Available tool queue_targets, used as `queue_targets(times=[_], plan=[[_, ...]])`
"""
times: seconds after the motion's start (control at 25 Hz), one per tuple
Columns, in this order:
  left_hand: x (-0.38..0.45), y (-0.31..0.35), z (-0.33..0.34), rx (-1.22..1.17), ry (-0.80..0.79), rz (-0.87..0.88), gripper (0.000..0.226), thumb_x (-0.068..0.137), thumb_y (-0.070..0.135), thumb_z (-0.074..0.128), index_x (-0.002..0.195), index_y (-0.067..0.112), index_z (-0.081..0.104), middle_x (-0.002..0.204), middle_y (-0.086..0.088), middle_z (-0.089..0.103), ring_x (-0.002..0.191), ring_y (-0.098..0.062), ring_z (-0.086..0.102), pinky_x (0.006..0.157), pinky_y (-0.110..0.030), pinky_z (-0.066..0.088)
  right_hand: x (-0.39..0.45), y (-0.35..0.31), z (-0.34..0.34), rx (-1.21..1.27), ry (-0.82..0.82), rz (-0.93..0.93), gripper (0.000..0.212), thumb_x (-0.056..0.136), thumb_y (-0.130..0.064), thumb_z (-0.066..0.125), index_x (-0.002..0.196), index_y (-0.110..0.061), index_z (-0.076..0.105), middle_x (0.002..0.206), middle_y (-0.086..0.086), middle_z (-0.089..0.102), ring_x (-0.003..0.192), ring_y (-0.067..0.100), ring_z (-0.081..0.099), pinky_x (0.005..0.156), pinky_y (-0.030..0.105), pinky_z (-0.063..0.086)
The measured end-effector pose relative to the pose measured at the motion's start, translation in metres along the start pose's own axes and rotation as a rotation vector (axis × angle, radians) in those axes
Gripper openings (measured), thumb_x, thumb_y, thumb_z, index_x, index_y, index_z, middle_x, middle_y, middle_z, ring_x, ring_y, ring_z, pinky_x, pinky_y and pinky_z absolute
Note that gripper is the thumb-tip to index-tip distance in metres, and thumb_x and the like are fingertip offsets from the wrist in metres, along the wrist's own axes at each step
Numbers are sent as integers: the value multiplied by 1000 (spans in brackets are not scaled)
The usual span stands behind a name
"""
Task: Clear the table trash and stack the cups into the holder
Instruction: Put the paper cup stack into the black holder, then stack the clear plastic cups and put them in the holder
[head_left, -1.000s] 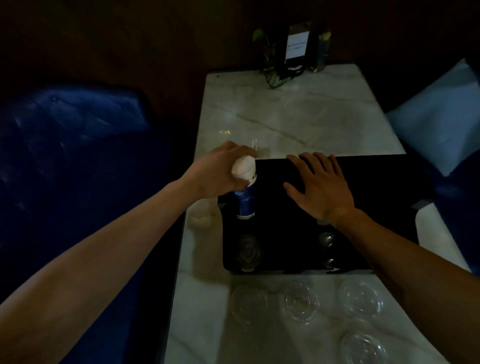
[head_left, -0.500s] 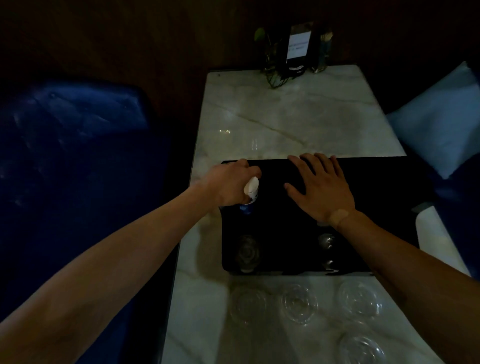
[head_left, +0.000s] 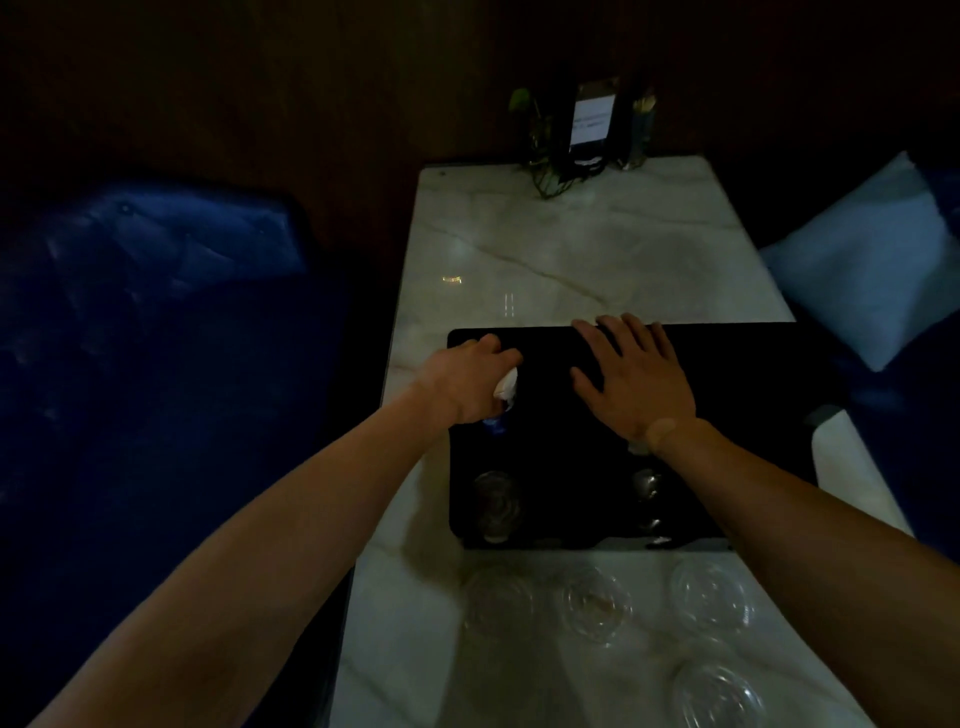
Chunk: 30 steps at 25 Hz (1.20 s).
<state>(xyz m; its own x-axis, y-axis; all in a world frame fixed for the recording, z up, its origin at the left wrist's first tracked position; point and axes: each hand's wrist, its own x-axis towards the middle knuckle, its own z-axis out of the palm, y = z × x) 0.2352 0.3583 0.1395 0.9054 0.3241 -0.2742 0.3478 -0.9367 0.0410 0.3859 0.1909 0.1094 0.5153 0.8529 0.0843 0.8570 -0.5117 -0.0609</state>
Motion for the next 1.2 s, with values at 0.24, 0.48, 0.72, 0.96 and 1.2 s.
queue_targets(times=[0.24, 0.48, 0.72, 0.96, 1.2], plan=[[-47, 12, -5, -154, 282, -44, 62, 85, 34, 64, 142, 23, 41, 141, -6, 43, 127, -28, 44, 94, -40, 45, -21, -27, -18, 76, 48, 48, 52, 98, -46, 34, 146, -25, 35, 157, 6, 30, 148, 30, 16, 120, 52, 14], [-141, 46, 61, -468, 723, -98, 35, 91, 33, 58, 124, 21, 57, 129, 1, 54, 114, -15, 54, 86, -27, 50, -139, -62, 2, 386, 283, 21, 29, 94, -29, 53, 115, -14, 66, 123, 7, 62, 116, 28, 57, 99, 42, 47], [-209, 77, 159, -613, 315, -187, 39, 94, 40, 41, 117, 17, 63, 124, -3, 59, 113, -19, 56, 91, -28, 45, -251, -61, 48, 366, -299, 56, 31, 95, -30, 52, 122, -22, 63, 122, 2, 65, 110, 23, 59, 90, 34, 48], [-205, 73, 185, -335, -336, -20, 37, 89, 47, 56, 120, 27, 61, 128, 4, 58, 115, -18, 55, 94, -30, 43, -267, -38, 61, 188, -857, -15, 45, 95, -45, 47, 138, -32, 46, 138, 3, 54, 124, 21, 51, 98, 31, 42], [-181, 68, 196, 72, -238, 201, 57, 91, 54, 44, 132, 16, 50, 137, -9, 50, 119, -30, 52, 97, -41, 43, -249, -38, 74, 90, -541, 24, 48, 94, -43, 48, 139, -24, 44, 139, 5, 50, 121, 24, 50, 96, 38, 44]])
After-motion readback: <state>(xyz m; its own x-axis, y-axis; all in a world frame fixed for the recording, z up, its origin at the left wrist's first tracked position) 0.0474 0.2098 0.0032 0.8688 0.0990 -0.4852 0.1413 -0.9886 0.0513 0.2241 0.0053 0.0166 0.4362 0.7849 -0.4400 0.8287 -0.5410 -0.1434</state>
